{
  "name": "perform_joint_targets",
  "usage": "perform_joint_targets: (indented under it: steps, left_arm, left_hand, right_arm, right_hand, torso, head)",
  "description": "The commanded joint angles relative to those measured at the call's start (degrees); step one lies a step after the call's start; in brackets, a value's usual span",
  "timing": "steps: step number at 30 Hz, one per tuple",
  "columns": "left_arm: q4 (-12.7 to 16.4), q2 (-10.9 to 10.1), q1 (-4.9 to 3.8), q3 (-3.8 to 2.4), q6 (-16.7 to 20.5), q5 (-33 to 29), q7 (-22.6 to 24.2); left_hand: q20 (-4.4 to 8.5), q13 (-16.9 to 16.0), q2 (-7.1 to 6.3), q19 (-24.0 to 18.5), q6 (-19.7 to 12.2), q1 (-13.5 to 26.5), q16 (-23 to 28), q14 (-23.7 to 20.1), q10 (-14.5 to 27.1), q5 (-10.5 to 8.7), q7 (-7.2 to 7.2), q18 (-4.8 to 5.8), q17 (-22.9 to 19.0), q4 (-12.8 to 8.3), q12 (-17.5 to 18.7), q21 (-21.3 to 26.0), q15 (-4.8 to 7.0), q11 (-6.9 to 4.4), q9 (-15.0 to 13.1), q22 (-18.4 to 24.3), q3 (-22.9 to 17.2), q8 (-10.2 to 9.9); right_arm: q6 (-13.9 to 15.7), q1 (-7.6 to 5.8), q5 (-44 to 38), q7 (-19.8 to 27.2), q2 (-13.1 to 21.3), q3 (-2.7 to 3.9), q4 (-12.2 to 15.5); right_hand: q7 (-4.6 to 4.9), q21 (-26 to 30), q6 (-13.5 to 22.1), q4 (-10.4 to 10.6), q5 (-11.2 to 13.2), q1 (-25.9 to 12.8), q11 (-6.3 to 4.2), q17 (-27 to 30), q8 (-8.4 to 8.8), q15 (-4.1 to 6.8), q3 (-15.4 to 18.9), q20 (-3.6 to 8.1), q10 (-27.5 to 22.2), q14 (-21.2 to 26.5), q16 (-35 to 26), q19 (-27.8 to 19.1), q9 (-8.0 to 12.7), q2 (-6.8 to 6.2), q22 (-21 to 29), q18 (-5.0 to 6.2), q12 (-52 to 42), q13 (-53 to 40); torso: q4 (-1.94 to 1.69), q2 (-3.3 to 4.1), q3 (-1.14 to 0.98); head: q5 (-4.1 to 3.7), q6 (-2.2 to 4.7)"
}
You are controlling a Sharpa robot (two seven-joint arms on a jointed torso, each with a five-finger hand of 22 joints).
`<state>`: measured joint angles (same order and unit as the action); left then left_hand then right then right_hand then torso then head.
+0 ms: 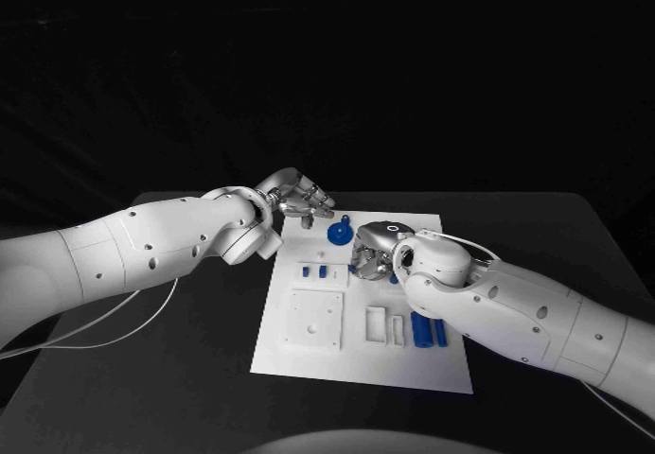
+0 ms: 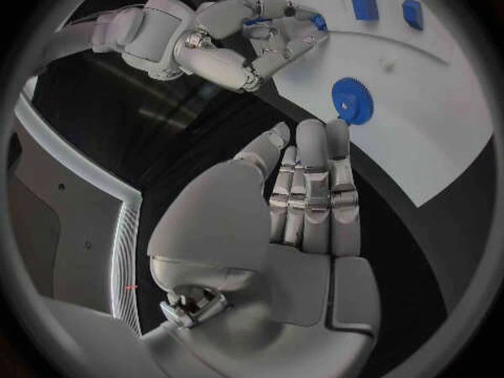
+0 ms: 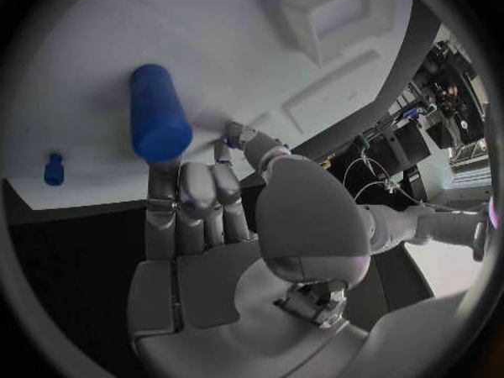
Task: Assemble the parts on the task board
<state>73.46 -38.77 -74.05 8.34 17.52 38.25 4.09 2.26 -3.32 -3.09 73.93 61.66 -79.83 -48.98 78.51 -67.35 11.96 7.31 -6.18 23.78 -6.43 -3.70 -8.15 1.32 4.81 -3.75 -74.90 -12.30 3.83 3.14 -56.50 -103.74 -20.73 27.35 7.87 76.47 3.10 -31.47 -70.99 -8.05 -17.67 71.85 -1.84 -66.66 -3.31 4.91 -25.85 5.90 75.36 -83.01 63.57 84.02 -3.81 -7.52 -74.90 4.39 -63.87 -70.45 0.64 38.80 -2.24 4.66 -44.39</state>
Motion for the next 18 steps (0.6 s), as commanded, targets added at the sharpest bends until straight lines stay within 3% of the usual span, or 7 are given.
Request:
perform_joint_targets:
  steps: [1,8,18]
  left_arm:
    - [0.2,0.1,-0.10,-0.06,-0.6,-0.4,0.0]
    - [0.2,0.0,-0.10,-0.06,-0.7,-0.4,-0.1]
    - [0.2,-0.1,-0.11,-0.06,-0.7,-0.4,-0.3]
  left_hand:
    - [0.05,0.0,0.03,0.4,-0.5,-0.1,0.3,0.1,0.4,0.24,0.00,0.19,0.0,0.0,0.2,0.3,-0.13,-0.02,0.1,-0.8,-0.1,-0.2]
    - [0.05,0.0,0.03,0.4,-0.7,-0.1,0.3,0.1,0.5,0.24,0.06,0.16,0.1,0.0,0.2,0.3,-0.15,0.02,0.1,-0.9,-0.1,-0.2]
    - [0.03,0.0,0.03,0.5,-1.2,-0.2,0.2,0.1,0.5,0.26,0.18,0.12,0.1,-0.1,0.2,0.3,-0.17,0.06,0.1,-1.0,-0.2,-0.2]
  right_arm:
    - [0.7,0.14,-0.7,0.1,0.1,-0.11,-0.1]
    - [1.7,0.14,-0.9,0.0,0.5,-0.12,0.0]
    - [2.3,0.13,-0.9,0.2,0.9,-0.12,0.0]
  right_hand:
    - [0.54,-0.3,0.2,-1.9,-1.3,-1.4,0.15,0.0,-0.28,-0.22,-1.4,0.09,-0.3,-0.2,-0.2,1.9,0.0,0.15,-3.4,-0.49,0.1,-0.1]
    - [0.98,-0.7,1.3,-4.8,-3.5,-2.3,0.37,0.0,-0.28,-0.35,-3.8,-0.03,-0.5,0.0,-0.3,1.6,0.0,0.12,-3.4,-0.15,0.2,0.0]
    - [1.28,-0.5,2.4,-5.3,-4.3,-2.5,0.51,0.2,-0.24,-0.42,-3.8,-0.11,-0.8,0.2,-0.5,1.3,0.1,-0.41,-3.3,0.04,0.5,0.2]
  torso:
    - [0.03,0.00,-0.01]
    - [0.01,0.00,0.00]
    - [0.00,-0.02,0.01]
  head:
    - [-0.01,0.01]
    - [0.00,0.04]
    - [0.01,0.10]
